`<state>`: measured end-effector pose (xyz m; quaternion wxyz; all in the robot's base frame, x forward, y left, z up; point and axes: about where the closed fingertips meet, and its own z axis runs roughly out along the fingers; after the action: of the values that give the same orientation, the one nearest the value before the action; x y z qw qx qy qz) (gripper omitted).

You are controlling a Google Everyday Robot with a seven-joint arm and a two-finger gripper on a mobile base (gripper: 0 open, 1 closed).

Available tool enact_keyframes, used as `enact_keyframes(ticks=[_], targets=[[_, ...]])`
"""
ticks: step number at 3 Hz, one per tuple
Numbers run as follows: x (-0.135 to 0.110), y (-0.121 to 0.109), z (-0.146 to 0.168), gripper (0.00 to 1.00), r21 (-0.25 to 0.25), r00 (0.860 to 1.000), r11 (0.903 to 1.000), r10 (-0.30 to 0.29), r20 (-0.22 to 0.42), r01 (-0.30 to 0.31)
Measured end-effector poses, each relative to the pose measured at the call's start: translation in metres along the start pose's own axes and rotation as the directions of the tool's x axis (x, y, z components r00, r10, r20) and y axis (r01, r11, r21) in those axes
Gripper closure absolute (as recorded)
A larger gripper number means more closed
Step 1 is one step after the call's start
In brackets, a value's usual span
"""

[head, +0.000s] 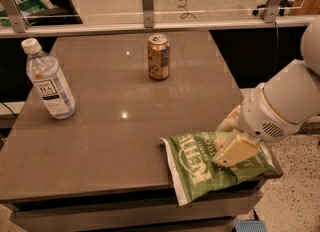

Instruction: Move green jalapeno chip bag near orange can

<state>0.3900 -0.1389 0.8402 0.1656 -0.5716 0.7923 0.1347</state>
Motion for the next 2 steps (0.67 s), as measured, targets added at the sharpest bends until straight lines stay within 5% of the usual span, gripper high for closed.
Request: enact_keyframes(ticks=[1, 2], targets=[[-0.006, -0.017, -0.011, 0.87, 0.032, 1.000, 0.9994, -0.017, 0.000, 0.017], [-0.015, -0.043, -0.029, 1.00, 0.084, 1.000, 0.9963, -0.022, 0.004, 0.022]])
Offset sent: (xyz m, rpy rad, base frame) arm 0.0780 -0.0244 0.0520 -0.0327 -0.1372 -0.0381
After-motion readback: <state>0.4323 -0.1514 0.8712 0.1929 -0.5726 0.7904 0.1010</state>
